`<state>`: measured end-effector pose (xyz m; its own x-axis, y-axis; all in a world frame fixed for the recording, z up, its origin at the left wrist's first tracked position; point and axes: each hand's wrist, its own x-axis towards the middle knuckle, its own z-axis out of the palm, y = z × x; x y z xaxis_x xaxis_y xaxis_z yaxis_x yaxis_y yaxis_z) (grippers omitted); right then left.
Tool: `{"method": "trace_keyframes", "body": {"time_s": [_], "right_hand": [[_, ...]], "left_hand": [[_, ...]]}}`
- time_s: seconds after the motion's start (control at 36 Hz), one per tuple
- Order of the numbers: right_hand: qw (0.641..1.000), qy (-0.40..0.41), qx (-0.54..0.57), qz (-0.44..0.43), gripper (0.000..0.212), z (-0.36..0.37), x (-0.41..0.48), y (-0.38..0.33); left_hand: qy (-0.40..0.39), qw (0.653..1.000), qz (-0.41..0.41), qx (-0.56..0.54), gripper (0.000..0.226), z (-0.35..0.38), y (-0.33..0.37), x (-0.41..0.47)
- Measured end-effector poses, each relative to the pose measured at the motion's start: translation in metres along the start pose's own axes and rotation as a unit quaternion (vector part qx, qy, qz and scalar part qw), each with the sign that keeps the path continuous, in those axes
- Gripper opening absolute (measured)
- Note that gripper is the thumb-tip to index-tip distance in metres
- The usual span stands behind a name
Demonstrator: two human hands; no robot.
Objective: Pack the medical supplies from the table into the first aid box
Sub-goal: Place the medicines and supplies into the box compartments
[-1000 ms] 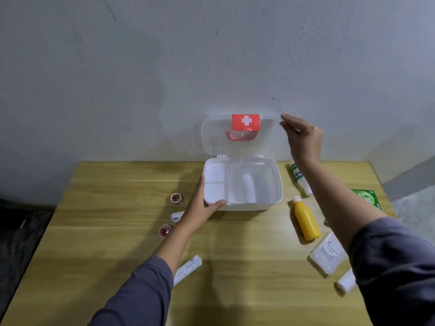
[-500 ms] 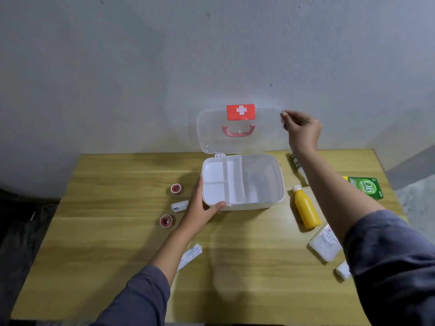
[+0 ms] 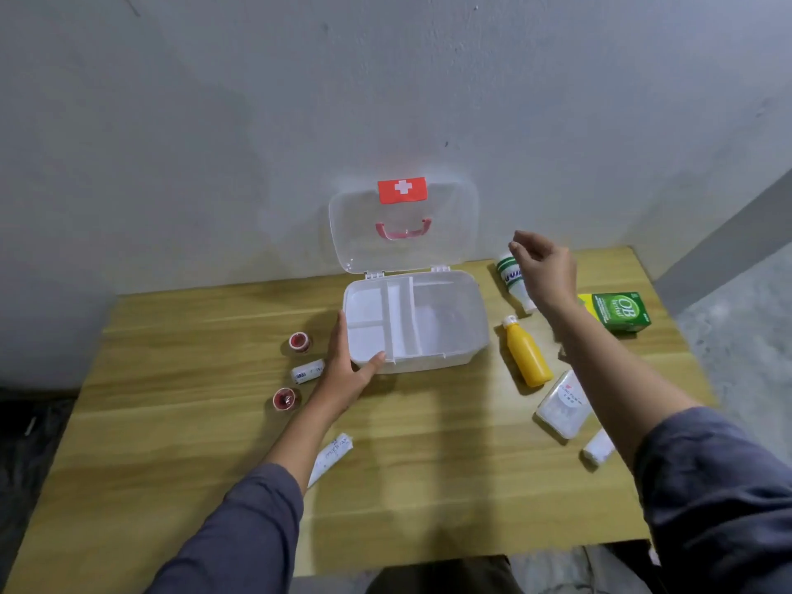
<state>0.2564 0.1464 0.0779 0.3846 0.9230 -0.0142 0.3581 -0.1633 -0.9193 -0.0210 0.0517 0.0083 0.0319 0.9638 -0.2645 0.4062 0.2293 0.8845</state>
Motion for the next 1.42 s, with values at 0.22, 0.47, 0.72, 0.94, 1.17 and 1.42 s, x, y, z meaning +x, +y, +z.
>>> {"method": "trace_keyframes", "body": {"time_s": [0.22, 0.47, 0.72, 0.94, 1.17, 1.42], "right_hand": [[0.971, -0.062, -0.229, 0.009, 0.060, -0.062, -0.009, 0.064], [0.883, -0.195, -0.427, -0.008, 0.086, -0.085, 0.019, 0.120], [0.888, -0.143, -0.435, -0.039, 0.074, -0.083, 0.018, 0.110], [0.927, -0.137, -0.319, -0.145, 0.075, -0.058, -0.010, 0.045], [0.871, -0.227, -0.364, -0.240, 0.077, 0.009, -0.037, 0.000], [0.798, -0.269, -0.495, -0.214, 0.087, 0.017, -0.030, -0.016]], "left_hand": [[0.025, 1.000, 0.011, -0.007, 0.092, 0.004, -0.001, 0.002], [0.045, 0.998, 0.017, -0.037, 0.089, 0.011, -0.004, -0.001], [0.051, 0.998, 0.008, -0.047, 0.090, 0.013, -0.003, -0.001], [0.033, 0.997, -0.012, -0.066, 0.092, 0.011, 0.003, -0.004], [0.039, 0.996, -0.008, -0.074, 0.090, 0.012, 0.004, -0.005], [0.024, 0.998, -0.005, -0.061, 0.091, 0.009, 0.001, -0.004]]}}
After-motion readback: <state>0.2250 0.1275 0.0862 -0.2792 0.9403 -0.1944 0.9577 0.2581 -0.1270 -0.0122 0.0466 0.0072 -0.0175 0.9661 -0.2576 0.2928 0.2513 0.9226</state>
